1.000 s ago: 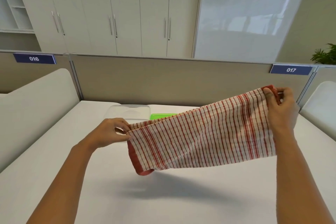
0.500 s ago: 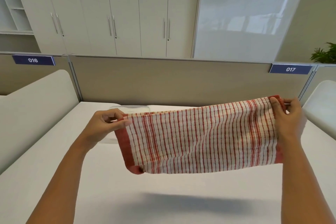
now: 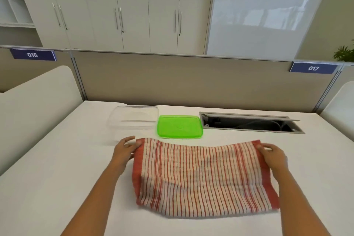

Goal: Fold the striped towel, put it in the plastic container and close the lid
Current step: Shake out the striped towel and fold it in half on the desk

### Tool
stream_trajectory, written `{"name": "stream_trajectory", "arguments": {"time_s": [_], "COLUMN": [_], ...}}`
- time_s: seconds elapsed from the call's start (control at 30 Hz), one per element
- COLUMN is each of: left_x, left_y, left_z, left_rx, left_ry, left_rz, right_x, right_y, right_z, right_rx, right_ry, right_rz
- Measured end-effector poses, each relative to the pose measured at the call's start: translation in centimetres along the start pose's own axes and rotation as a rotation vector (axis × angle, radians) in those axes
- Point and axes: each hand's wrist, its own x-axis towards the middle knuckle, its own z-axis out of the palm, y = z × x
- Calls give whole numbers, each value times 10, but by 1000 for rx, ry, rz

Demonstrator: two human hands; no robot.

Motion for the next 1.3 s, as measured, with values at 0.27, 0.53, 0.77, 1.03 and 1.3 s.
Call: {"name": "stream_trajectory", "arguments": {"time_s": [0.27,0.53,0.77,1.03,1.3], "left_x": [-13,-46,-44,-52,-80], "left_y": [-39,-49,-58,-52,-49], "left_z": [0,-7,6,-6,-6], "left_rx": [123,382,346,451,1160], "left_ry": [15,-303,-59,-213,-215], "left_rz": [-239,-299,-137,-209,-329], "right_x": [-5,-18,-26,-37,-42], "right_y": [48,73,81,92,94], "right_z": [11,0,4,14,14], "right_rx": [-95,-235,-232,-197,-153], "right_ry": [-205,-337,-61,69,97], "right_rz": [119,104,11,6,39]}}
